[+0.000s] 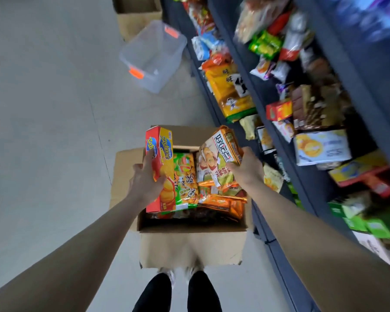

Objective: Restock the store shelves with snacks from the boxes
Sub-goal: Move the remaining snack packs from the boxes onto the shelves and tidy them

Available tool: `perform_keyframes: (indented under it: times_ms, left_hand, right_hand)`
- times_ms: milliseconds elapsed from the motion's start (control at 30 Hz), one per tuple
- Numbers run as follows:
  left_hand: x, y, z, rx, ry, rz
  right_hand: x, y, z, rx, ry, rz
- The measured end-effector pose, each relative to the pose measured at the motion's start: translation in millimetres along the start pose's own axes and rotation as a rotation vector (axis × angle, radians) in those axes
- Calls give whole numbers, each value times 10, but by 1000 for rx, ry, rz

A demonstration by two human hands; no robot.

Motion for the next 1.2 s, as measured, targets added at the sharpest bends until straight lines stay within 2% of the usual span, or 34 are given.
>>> perform_keyframes:
  times_ms: [300,633,1033,1200]
  left_hand:
    - [-1166,-864,1541,305,-12,105]
    - [-2116,-1633,3357,713,-20,219]
    - [-2715,-3222,5487,1196,-63,367]
    - [-2745,-3633,6186,1302,-129,316]
  right_hand:
    - [-1998,-912,-642,-140,40,203]
    - [-4197,-2006,-1139,-390,45,563]
    - [-6622,-3524,-694,-412,222,1086]
    - [-7474,-3969,-236,-312,179,1320]
Point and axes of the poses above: each hand's wrist, its own y-axis towards the middle knuckle, its own x-axis out of the palm, z = x × y, the point moved 8 cm from there along y, towards the middle knuckle, and after that the axes turned 7 degrees about y, right-handed, at the moved point
